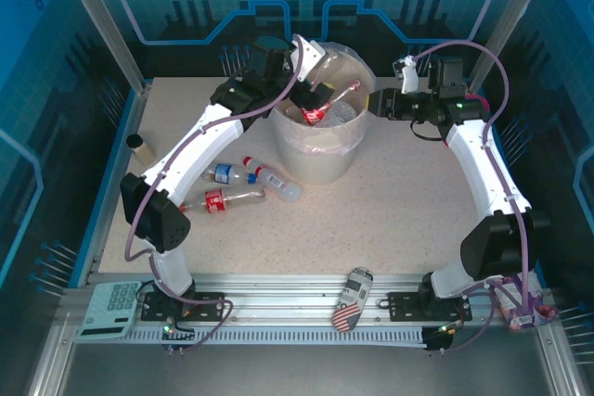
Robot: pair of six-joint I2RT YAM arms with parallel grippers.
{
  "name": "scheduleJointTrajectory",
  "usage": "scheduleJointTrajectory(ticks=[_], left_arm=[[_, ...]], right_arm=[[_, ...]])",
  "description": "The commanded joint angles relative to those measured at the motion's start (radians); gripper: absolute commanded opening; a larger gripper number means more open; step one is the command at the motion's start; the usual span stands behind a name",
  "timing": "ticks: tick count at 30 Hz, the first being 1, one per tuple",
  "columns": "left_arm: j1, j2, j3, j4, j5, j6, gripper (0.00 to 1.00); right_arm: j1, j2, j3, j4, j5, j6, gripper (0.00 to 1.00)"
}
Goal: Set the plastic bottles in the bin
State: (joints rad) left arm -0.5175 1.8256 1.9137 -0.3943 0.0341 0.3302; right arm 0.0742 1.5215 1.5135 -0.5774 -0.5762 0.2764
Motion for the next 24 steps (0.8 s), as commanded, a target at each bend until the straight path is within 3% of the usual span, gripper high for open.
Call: scheduleJointTrajectory(ticks=[1, 16, 20, 24], left_arm=[[-0.004, -0.05, -0.017, 0.028, -0.012, -0.043, 0.94], [0.023, -0.357, -0.256, -0.122, -0.142, -0.193, 0.99], [0.107, -0.486, -0.404, -0.221, -0.147, -0.318, 0.99], [0.269, -0.576, -0.577, -0.333, -0.134, -0.507, 0.99]], right_arm=[[0.013, -0.035, 0.034, -0.035, 0.011, 0.007, 0.39], [0.006, -0.044, 0.03, -0.026, 0.005, 0.0, 0.45], [0.001, -0.054, 0.024, -0.026, 0.006, -0.008, 0.49], [-0.001, -0.077, 0.011, -0.009, 0.008, -0.005, 0.51]])
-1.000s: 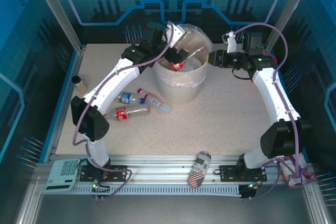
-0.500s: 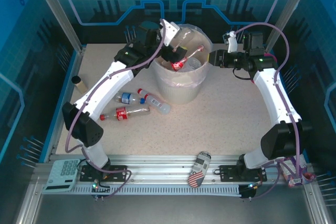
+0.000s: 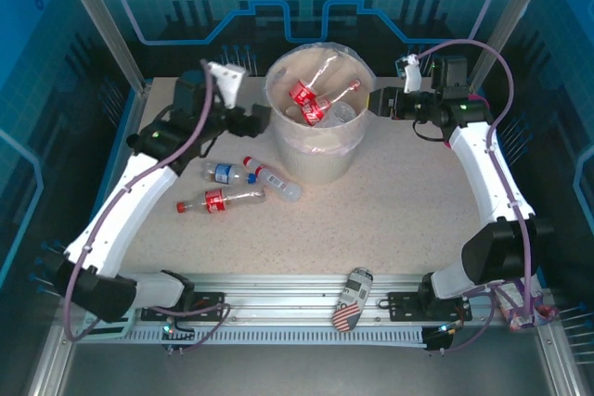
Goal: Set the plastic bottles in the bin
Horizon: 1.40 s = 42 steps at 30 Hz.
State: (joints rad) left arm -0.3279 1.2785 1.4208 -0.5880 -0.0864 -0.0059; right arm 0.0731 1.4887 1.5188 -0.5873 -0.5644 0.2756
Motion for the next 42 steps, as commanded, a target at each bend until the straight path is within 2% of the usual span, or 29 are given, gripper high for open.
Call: scheduleJointTrajectory(ticks=[1, 3, 5, 10, 15, 21, 35, 42], left_arm=[[0.123, -0.043, -0.134, -0.152, 0.009, -0.224, 0.99], [0.193, -0.064, -0.228, -0.138, 0.046, -0.309, 0.98], [0.226, -0.073, -0.313, -0.101, 0.052, -0.367, 0.98], [0.242, -0.018, -0.45, 0.025, 0.028, -0.539, 0.98], [0.25, 0.115, -0.462, 0.095, -0.001, -0.733, 0.94], [0.247, 0.242, -0.443, 0.135, -0.012, -0.886, 0.91], [0.238, 0.405, -0.468, 0.292, 0.038, -0.976, 0.88], [0.237, 0.434, -0.443, 0.291, 0.028, -0.978, 0.74]], right_arm=[[-0.002, -0.047, 0.003, 0.003, -0.003, -0.004, 0.53], [-0.002, -0.05, 0.007, 0.001, -0.001, -0.007, 0.54], [-0.005, -0.05, 0.007, -0.003, -0.003, -0.011, 0.55], [-0.007, -0.047, 0.006, -0.022, -0.004, -0.021, 0.58], [-0.007, -0.061, -0.018, -0.02, -0.003, -0.022, 0.59], [-0.011, -0.078, -0.023, -0.026, 0.003, -0.027, 0.59], [-0.014, -0.076, -0.043, -0.002, -0.008, -0.013, 0.59], [-0.02, -0.086, -0.045, -0.011, -0.002, -0.019, 0.59]])
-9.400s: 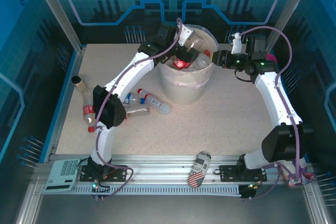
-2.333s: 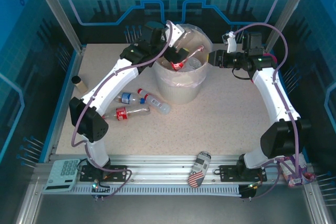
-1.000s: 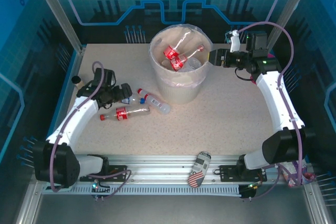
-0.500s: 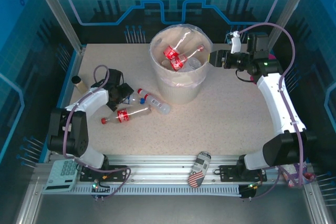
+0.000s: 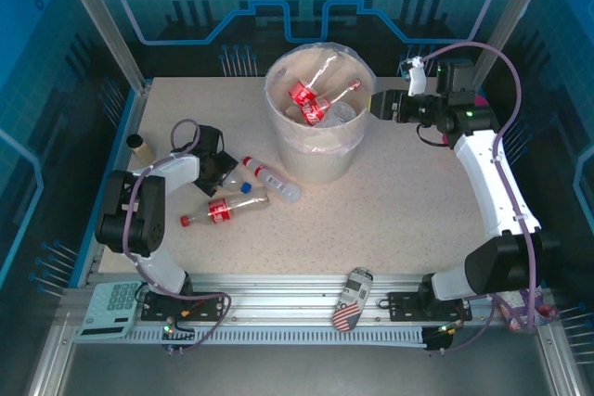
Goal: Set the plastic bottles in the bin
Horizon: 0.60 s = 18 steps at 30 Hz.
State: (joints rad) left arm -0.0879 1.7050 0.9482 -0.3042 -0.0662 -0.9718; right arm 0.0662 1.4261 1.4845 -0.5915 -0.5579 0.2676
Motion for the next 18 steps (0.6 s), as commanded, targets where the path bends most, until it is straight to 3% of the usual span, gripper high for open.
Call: scheduleJointTrajectory(ticks=[1, 9, 18], left_arm=[[-0.003, 0.004, 0.032, 0.0, 0.002, -0.01, 0.73], [-0.001, -0.072, 0.074, -0.074, -0.053, 0.028, 0.66], [0.001, -0.208, 0.167, -0.18, -0.063, 0.098, 0.64]], right_arm=[[-0.014, -0.023, -0.009, -0.007, -0.009, -0.012, 0.59], [-0.015, -0.009, -0.013, 0.028, -0.033, 0.021, 0.57], [-0.016, -0.015, -0.022, 0.052, -0.051, 0.037, 0.59]])
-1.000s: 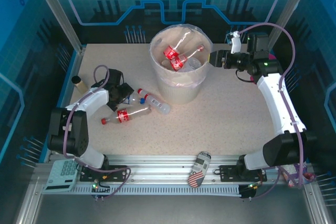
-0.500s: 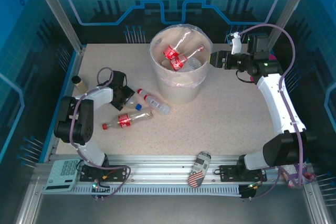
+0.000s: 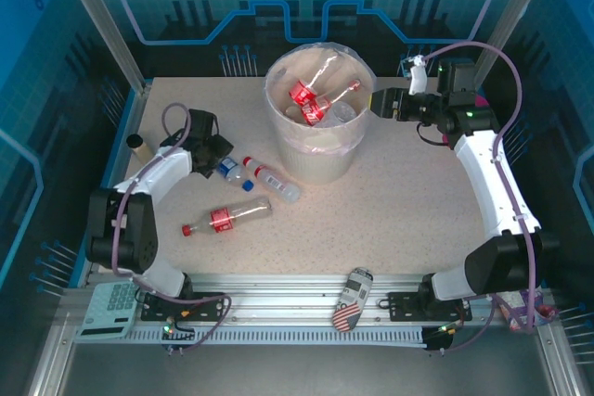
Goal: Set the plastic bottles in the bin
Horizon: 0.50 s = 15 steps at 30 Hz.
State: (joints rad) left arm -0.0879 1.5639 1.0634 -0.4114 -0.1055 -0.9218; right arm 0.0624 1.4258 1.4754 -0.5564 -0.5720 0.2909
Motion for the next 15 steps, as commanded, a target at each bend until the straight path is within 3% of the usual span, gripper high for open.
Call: scheduleJointTrajectory(ticks=[1, 9, 15], left_arm=[[0.001, -0.087, 0.069, -0.085, -0.019, 0.059, 0.64], [-0.018, -0.273, 0.3, -0.164, -0.02, 0.151, 0.6], [-0.102, -0.284, 0.45, -0.192, -0.044, 0.194, 0.6]], right_arm=[[-0.012, -0.015, -0.012, 0.018, -0.04, 0.016, 0.59], [-0.013, -0.012, -0.024, 0.031, -0.04, 0.033, 0.57], [-0.007, -0.026, -0.043, 0.039, -0.029, 0.045, 0.57]])
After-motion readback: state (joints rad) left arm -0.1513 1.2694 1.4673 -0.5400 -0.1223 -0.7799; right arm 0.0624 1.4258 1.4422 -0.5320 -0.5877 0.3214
